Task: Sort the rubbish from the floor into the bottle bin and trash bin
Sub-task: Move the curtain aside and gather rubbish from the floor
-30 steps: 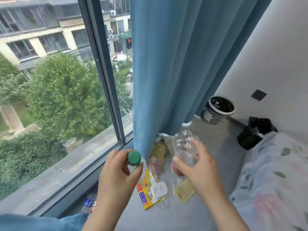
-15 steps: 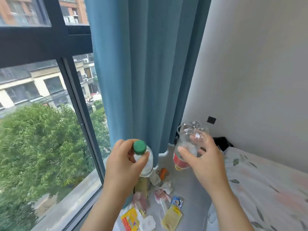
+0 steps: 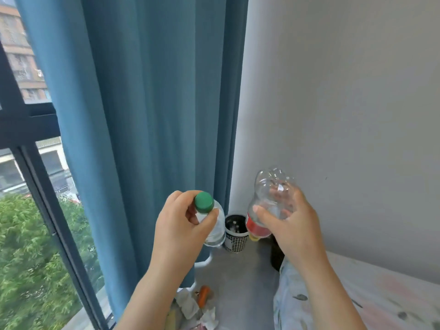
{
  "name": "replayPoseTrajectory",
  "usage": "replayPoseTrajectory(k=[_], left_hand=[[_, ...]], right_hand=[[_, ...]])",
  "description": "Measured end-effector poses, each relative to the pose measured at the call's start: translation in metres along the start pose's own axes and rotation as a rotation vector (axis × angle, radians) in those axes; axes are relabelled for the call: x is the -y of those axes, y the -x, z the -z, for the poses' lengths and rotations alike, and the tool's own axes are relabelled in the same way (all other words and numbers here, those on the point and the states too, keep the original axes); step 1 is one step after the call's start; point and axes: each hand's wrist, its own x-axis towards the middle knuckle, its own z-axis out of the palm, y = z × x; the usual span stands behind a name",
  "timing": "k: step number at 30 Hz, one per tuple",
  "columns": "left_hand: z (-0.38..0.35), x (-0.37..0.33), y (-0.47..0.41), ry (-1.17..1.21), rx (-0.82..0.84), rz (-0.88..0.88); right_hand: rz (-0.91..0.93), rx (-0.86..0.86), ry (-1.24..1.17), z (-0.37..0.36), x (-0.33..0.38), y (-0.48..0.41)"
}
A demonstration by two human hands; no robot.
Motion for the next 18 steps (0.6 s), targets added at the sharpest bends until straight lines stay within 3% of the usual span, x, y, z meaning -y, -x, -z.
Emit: replayPoseTrajectory(k=[18], left_hand=[[-0.131, 0.004, -0.089, 0.103, 0.144, -0.024]], right_hand=[[-0.062, -0.102, 0.046, 0.039, -0.066, -0.104]])
